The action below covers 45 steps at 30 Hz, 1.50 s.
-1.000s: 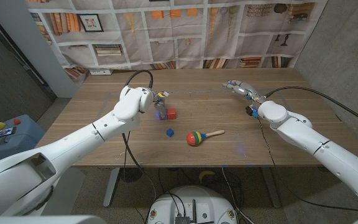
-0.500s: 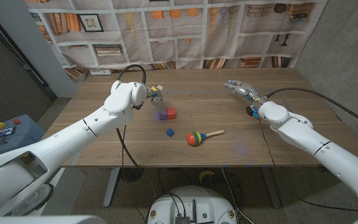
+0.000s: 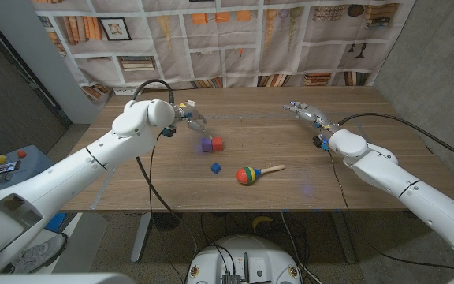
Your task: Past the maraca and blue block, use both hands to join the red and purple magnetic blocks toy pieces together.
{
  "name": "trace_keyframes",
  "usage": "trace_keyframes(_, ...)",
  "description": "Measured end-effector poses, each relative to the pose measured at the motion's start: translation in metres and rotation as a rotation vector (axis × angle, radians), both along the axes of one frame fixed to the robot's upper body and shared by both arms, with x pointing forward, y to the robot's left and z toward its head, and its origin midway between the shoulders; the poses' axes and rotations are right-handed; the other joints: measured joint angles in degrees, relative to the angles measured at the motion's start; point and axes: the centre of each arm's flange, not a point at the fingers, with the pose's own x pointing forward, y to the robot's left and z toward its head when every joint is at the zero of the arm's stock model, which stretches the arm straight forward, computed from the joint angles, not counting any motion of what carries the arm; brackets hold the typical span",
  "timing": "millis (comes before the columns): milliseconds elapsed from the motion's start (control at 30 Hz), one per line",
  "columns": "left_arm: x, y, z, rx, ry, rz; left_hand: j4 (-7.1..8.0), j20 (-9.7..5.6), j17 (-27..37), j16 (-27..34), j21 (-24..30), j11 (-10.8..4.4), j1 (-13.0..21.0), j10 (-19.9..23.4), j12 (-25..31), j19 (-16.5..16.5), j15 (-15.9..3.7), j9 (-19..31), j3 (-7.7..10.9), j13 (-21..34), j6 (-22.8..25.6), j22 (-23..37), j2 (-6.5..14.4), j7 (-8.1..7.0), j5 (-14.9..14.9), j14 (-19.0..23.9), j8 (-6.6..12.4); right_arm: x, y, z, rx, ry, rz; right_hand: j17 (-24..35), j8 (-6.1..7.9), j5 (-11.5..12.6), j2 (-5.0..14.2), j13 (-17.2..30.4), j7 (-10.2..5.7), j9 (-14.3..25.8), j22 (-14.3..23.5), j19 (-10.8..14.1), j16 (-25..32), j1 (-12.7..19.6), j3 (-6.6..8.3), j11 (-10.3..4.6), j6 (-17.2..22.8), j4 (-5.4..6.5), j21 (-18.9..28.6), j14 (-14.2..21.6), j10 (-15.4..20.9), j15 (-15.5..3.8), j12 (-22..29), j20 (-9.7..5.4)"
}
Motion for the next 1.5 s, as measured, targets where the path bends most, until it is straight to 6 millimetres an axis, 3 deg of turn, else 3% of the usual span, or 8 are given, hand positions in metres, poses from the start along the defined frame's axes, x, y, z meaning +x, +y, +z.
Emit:
trace_keyframes(300, 0.000, 0.013, -0.006, -0.146, -0.033, -0.060, 0.70, -0.21, 0.00, 0.00, 0.00, 0.31, -1.72, -0.31, 0.24, -0.40, 0.00, 0.00, -0.70, 0.00, -1.00, 0.00, 1.12, -0.61, 0.00, 0.00, 0.00, 0.005, -0.003, -0.004, 0.036, -0.009, 0.030, -0.17, -0.77, 0.00, 0.26, -0.02, -0.31, 0.00, 0.00, -0.51, 0.00, -1.47, -0.61, -0.62, -0.30, 0.28, 0.00, -0.39, -0.62, -0.42, -0.30, -0.51)
trace_keyframes(667, 0.006, 0.024, -0.015, -0.327, -0.079, -0.133, 1.91, -1.37, 0.03, 0.27, 0.38, 0.31, -4.80, -0.30, 0.50, 1.20, -0.58, 0.01, -1.07, 0.01, -1.83, 0.01, 3.14, -1.44, 0.00, 1.02, 0.23, 0.006, -0.002, -0.011, 0.107, -0.019, 0.060, -0.43, -1.63, 0.00, 0.86, -0.48, -0.31, -0.27, 0.00, -1.17, 0.00, -4.03, -1.48, -1.44, -0.30, 1.16, 0.00, 0.65, -0.36, -2.68, -0.29, -1.49)
trace_keyframes(833, 0.011, 0.030, -0.020, -0.407, -0.091, -0.162, 2.73, -1.84, 0.16, 0.27, 0.38, 0.09, -6.56, -0.07, 0.50, 1.67, -1.07, 0.01, -1.09, -0.05, -2.65, 0.01, 3.68, -1.63, 0.00, 1.46, 0.23, 0.005, -0.001, -0.013, 0.140, -0.024, 0.066, -0.51, -2.08, 0.00, 1.36, -0.55, -0.21, -0.27, 0.00, -1.57, 0.00, -5.90, -2.31, -1.24, -1.02, 1.99, -0.14, 1.38, 0.45, -2.36, -0.29, -2.16)
trace_keyframes(1000, 0.015, 0.034, -0.027, -0.499, -0.107, -0.202, 3.49, -2.40, 0.15, 0.65, 0.38, 0.09, -8.09, -0.07, 0.50, 1.79, -1.66, 0.01, -1.24, -0.28, -3.08, 0.01, 4.55, -2.05, 0.00, 1.66, 0.23, 0.004, 0.001, -0.016, 0.183, -0.029, 0.077, -0.70, -2.08, 0.00, 1.95, -0.55, -0.42, -0.27, 0.00, -3.17, 0.35, -7.69, -2.81, -1.23, -1.23, 2.83, -0.22, 1.79, 0.45, -1.95, -0.51, -1.73)
trace_keyframes(1267, 0.019, 0.040, -0.040, -0.656, -0.146, -0.246, 5.30, -2.88, 0.15, 0.67, 0.82, -0.85, -11.48, 0.86, 0.89, 2.28, -2.56, -0.09, -1.47, -0.28, -3.00, 0.01, 6.66, -2.70, 0.49, 2.57, 0.67, 0.003, 0.000, -0.019, 0.238, -0.036, 0.093, -0.70, -2.47, 0.23, 2.49, -0.83, -0.52, -0.26, 0.00, -3.17, 0.45, -9.44, -3.20, -0.92, -1.33, 3.54, -0.22, 2.62, 0.76, -1.54, -0.50, -1.73)
trace_keyframes(1500, 0.021, 0.043, -0.052, -0.786, -0.195, -0.268, 5.78, -3.10, 0.07, 0.94, 0.82, -1.94, -13.03, 1.98, 1.23, 3.53, -3.27, -0.26, -1.47, -0.27, -2.24, -0.16, 7.61, -3.46, 0.49, 4.15, 0.89, 0.002, -0.003, -0.022, 0.280, -0.043, 0.109, -0.70, -2.47, 0.23, 3.24, -0.83, -0.52, -0.26, 0.00, -2.53, 0.88, -11.39, -3.51, -1.00, -1.32, 4.33, 0.23, 3.38, 1.11, -1.82, -0.50, -2.36)
